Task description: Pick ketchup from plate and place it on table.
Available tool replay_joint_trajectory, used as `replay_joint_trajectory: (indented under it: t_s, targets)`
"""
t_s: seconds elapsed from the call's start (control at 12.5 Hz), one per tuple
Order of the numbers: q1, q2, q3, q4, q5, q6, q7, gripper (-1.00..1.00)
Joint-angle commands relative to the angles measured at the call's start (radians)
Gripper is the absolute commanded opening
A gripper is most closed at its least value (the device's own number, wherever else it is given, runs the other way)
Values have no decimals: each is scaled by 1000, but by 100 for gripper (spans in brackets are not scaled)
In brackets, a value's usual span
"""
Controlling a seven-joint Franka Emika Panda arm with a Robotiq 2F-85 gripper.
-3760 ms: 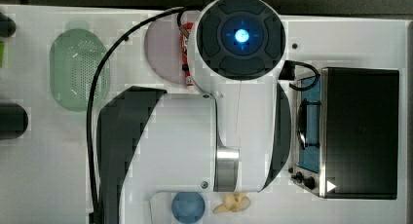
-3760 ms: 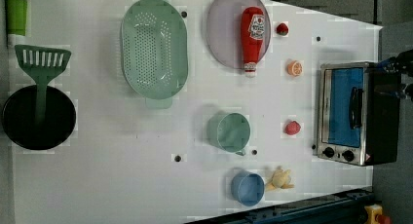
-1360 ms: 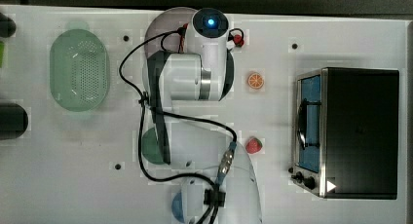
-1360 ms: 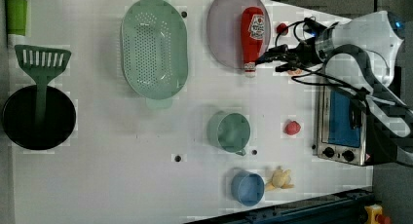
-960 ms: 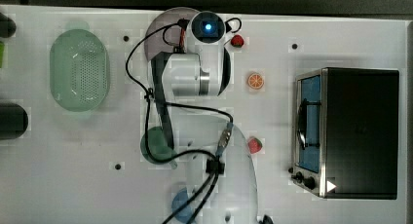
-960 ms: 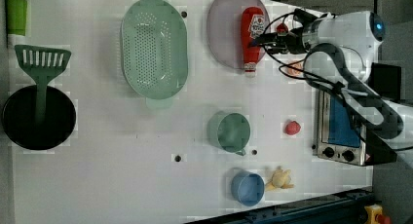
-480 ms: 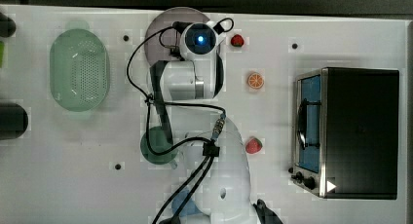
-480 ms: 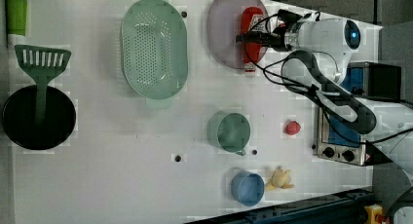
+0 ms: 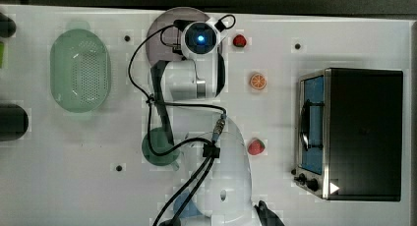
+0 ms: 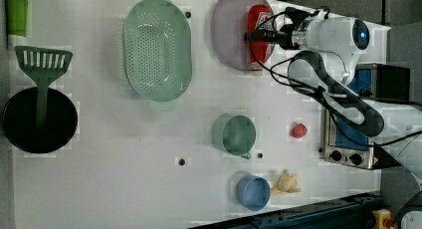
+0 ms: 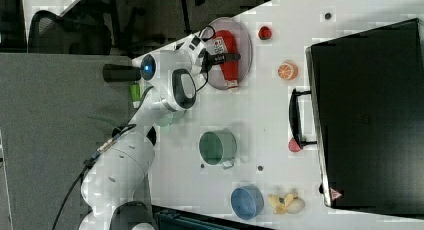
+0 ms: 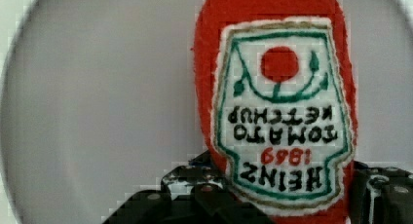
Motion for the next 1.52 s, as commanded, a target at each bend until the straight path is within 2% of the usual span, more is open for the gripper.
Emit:
replay_joint_trajectory:
  t_s: [0.08, 0.4, 0.56, 0.96, 1.2, 1.52]
  targets:
    - [0, -16, 9, 31, 0, -3, -43, 24]
    - [-4, -77, 11, 93, 3, -64, 38, 24]
    - [-12, -139, 11, 120, 9, -195, 60, 24]
    - [-50, -335, 4, 117, 107, -545, 60, 24]
    - [-79, -446, -12, 66, 107, -713, 60, 24]
    - [-97, -571, -40, -96, 107, -728, 60, 24]
